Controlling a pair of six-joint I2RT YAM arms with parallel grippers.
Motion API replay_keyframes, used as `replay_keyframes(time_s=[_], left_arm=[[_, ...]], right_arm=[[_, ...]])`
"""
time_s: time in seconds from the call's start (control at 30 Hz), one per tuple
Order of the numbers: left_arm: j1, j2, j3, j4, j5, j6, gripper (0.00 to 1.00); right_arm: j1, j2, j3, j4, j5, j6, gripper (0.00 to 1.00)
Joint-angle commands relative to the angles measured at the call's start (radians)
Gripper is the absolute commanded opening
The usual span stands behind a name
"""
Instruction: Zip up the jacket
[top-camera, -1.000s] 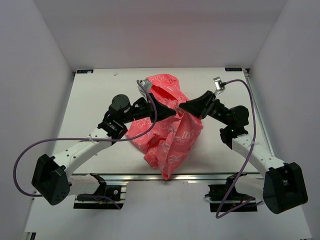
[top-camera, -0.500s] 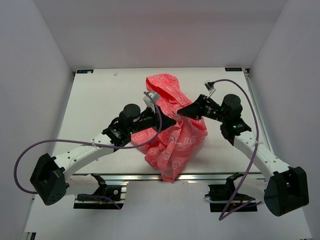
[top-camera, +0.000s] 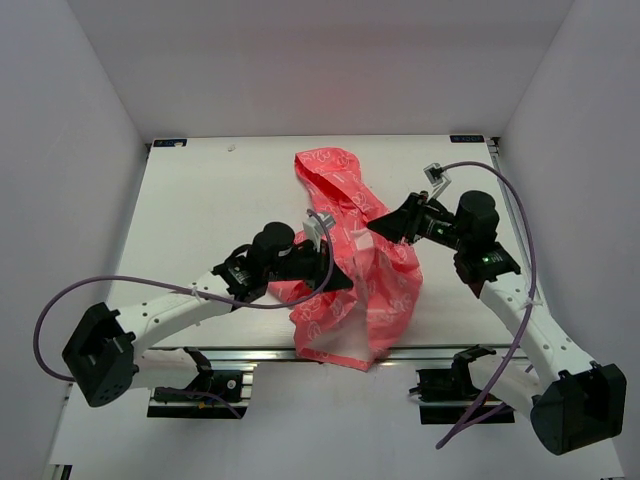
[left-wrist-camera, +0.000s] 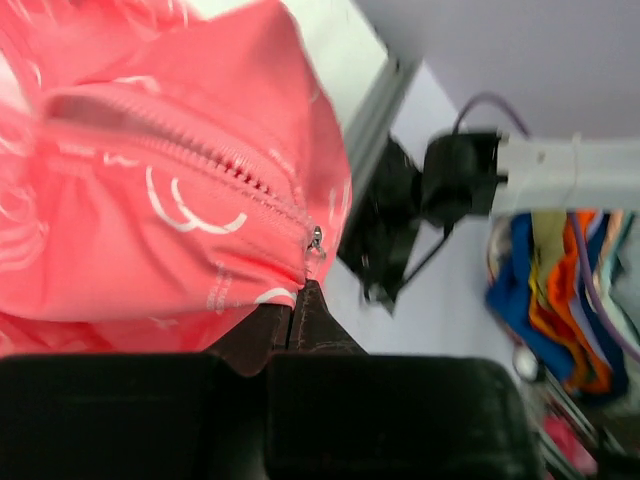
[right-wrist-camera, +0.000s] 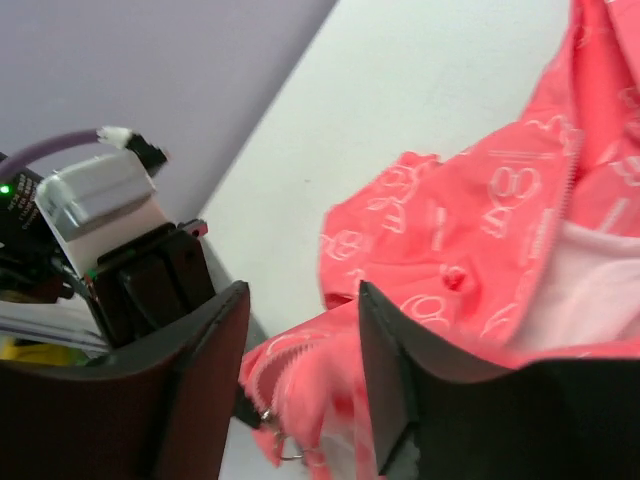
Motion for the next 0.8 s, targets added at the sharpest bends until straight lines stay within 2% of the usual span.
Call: replay_keyframes(time_s=[0.0,0.03,0.07,0.1,0.13,0.17,0.33,0.43,0.6,0.77], left_arm=[[-0.003,0.016,-0.044,-0.007,0.118,-0.054,0.00],[0.005,0.014,-0.055,0.011,0.124,-0.068,0.00],[0.009,0.013,-0.064,0.059,0.130,-0.094,0.00],[0.017,0.007,-0.081,0.080,0.141,-0.105,0.00],[0.020,0.005,-0.088,0.094,0.147,-0.114,0.00],[0.022,0.002,-0.092,0.107,0.154,-0.125,0.00],[0.031,-0.006,-0.091,0.114,0.154,-0.140,0.00],[0.031,-0.004,-0.094,0.113,0.157,-0.150,0.00],[0.031,0.010,-0.107,0.151,0.188,-0.173,0.00],[0.031,0.011,-0.137,0.202,0.205,-0.206,0.00]], right_arm=[[0.000,-0.021,0.036,-0.099,0.062,-0.133,0.55],[0.000,-0.027,0.036,-0.120,0.060,-0.152,0.66],[0.001,-0.035,0.036,-0.154,0.060,-0.167,0.71],[0.001,-0.051,0.045,-0.200,0.065,-0.205,0.71],[0.004,-0.062,0.051,-0.229,0.067,-0.224,0.82],[0.006,-0.071,0.062,-0.261,0.074,-0.242,0.88],[0.043,-0.134,0.096,-0.499,0.105,-0.328,0.89],[0.108,-0.199,0.064,-0.593,0.114,-0.312,0.89],[0.303,-0.309,-0.036,-0.584,0.096,-0.190,0.89],[0.394,-0.343,-0.203,-0.420,0.111,-0.054,0.89]])
